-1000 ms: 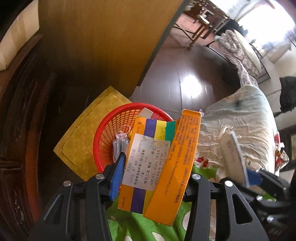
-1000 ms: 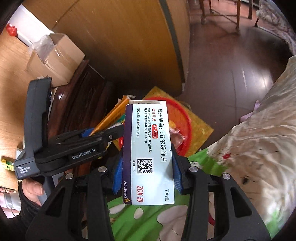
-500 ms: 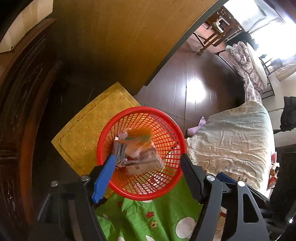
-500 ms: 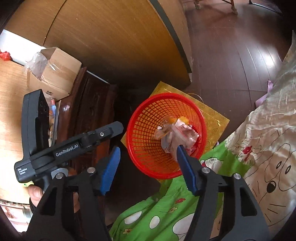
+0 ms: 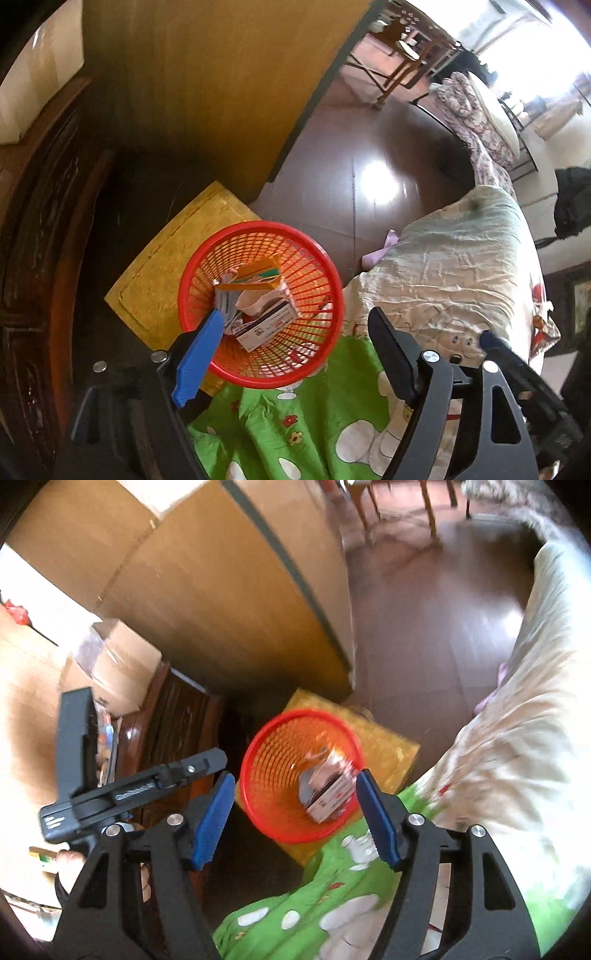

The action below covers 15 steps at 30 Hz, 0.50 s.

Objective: Collect trash
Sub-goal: 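Swing both open grippers back toward the bed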

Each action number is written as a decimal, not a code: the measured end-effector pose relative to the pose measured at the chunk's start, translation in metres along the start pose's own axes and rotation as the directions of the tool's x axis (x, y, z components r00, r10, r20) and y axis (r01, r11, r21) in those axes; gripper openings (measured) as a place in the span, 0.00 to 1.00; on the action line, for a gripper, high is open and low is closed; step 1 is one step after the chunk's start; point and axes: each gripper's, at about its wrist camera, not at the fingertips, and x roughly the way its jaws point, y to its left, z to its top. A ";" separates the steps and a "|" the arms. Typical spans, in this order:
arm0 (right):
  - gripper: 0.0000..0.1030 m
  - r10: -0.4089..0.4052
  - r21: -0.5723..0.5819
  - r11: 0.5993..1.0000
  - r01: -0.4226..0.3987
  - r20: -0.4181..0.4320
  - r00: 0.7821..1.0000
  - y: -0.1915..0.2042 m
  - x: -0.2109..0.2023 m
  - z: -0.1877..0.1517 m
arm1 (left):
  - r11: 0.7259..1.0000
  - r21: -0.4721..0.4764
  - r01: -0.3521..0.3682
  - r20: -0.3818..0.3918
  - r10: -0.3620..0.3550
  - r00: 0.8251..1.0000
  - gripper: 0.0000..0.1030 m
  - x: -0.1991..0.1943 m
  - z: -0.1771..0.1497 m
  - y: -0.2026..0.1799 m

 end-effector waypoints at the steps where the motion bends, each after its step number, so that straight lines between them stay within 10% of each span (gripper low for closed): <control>1: 0.72 -0.015 0.007 1.000 0.015 0.029 0.999 -0.006 -0.012 0.000 | 1.000 0.016 0.004 0.007 -0.004 1.000 0.80 -0.004 -0.001 -0.009; 8: 0.82 -0.167 0.130 0.981 0.142 0.202 0.965 -0.081 -0.099 -0.014 | 0.990 0.141 0.018 0.009 -0.019 1.000 0.84 -0.007 -0.010 -0.074; 15: 0.85 -0.379 0.281 0.911 0.301 0.286 0.880 -0.170 -0.172 -0.052 | 0.953 0.296 0.069 -0.029 -0.063 0.998 0.90 0.003 -0.038 -0.169</control>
